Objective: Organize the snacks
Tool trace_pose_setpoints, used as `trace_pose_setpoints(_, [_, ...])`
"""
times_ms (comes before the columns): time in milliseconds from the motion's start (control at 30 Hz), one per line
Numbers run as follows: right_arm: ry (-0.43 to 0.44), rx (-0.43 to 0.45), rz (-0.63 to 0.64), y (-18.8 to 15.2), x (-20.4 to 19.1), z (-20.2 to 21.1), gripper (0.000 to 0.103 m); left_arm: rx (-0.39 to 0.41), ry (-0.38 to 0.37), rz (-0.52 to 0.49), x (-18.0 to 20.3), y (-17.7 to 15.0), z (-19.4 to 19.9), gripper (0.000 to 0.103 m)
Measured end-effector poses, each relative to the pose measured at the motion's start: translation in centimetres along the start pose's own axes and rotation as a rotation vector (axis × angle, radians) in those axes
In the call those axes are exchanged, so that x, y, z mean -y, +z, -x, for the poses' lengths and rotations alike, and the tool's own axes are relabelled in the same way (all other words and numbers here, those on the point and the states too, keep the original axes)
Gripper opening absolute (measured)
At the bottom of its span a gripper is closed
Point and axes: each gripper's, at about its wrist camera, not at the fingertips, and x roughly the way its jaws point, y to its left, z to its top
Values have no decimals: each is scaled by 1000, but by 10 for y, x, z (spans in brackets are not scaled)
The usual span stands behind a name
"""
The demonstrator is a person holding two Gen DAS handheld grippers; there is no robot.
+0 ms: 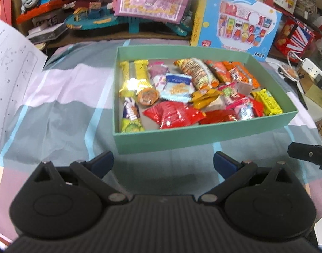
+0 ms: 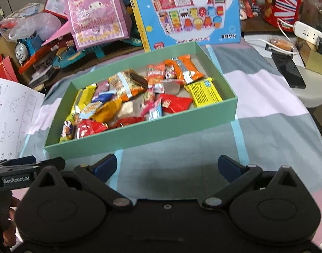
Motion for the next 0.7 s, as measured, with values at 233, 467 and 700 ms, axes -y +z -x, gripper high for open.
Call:
trace_pose_setpoints(233, [-18,-33,1,-1,0,-15,103,-24,35,5,-4,-2,-13,103])
trace_pose_setpoints(467, [-44,-67,4,-3,2,-29,103,-67,69,3,-9,-6,-26,103])
trace_pose_setpoints(700, [-56,-81,19,-2,0,-36,103,-81,83,10,-11,-7,-32,103])
